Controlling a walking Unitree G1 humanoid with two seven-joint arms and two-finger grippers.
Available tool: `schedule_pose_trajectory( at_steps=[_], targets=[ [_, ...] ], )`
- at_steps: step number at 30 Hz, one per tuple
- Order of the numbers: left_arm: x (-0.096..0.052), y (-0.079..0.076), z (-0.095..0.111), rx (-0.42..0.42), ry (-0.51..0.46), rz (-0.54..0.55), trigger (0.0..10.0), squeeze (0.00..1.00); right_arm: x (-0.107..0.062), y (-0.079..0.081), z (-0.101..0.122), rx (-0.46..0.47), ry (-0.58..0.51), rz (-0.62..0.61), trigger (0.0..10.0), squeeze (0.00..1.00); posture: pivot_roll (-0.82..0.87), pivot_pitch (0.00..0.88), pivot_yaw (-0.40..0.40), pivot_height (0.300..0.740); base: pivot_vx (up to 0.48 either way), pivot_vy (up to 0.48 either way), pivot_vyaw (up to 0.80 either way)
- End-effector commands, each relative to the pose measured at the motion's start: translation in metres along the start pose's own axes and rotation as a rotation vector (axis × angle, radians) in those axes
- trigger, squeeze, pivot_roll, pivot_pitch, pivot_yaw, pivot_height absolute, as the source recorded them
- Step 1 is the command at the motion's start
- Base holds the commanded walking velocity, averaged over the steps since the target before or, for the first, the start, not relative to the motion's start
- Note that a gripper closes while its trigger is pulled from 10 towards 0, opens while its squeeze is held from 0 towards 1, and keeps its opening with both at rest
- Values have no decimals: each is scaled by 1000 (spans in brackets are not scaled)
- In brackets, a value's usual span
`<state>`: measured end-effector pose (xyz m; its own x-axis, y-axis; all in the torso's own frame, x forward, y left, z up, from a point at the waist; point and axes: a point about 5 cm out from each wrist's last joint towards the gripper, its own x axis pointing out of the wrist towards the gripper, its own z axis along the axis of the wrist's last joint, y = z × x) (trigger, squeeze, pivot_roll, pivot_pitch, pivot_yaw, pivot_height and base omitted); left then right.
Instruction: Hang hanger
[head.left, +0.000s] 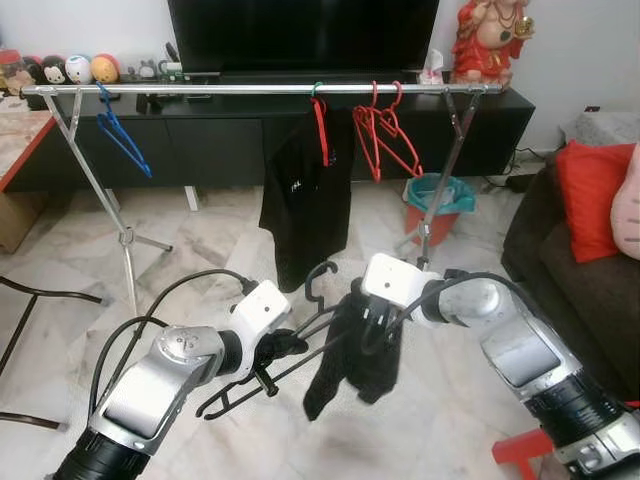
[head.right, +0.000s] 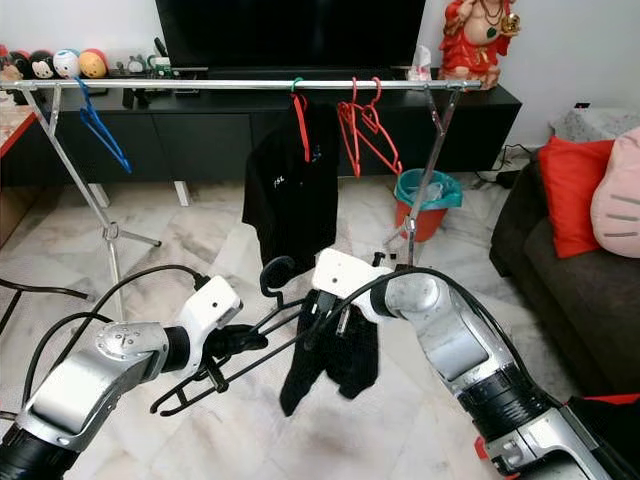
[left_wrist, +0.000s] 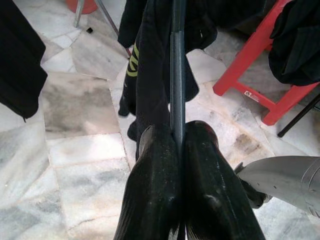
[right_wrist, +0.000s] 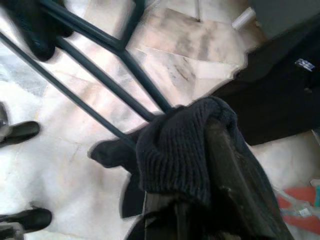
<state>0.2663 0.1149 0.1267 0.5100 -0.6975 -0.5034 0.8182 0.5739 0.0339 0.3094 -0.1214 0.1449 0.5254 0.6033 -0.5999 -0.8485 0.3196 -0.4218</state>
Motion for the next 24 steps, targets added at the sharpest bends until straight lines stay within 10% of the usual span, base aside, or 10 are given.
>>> schedule_pose_trajectory(
  at_steps=[1,6,13,18,24],
  targets=[
    [-3,2,20,36,-107,1,10000,0,5,17,14,-24,-61,103,10000,0,77,0,-53,740,0,0,0],
    [-1,20,29,30,-159,165,10000,0,4,28,21,-24,-78,152,10000,0,81,0,-59,740,0,0,0],
    [-14,58,33,20,-163,465,10000,0,3,2,5,30,40,-32,10000,0,80,0,-58,740,0,0,0],
    [-12,1,36,45,-241,-44,10000,0,4,5,6,25,40,-27,10000,0,83,0,-58,740,0,0,0],
    [-18,-10,29,27,-223,-159,10000,0,5,3,7,20,38,-30,10000,0,88,0,-59,740,0,0,0]
  ],
)
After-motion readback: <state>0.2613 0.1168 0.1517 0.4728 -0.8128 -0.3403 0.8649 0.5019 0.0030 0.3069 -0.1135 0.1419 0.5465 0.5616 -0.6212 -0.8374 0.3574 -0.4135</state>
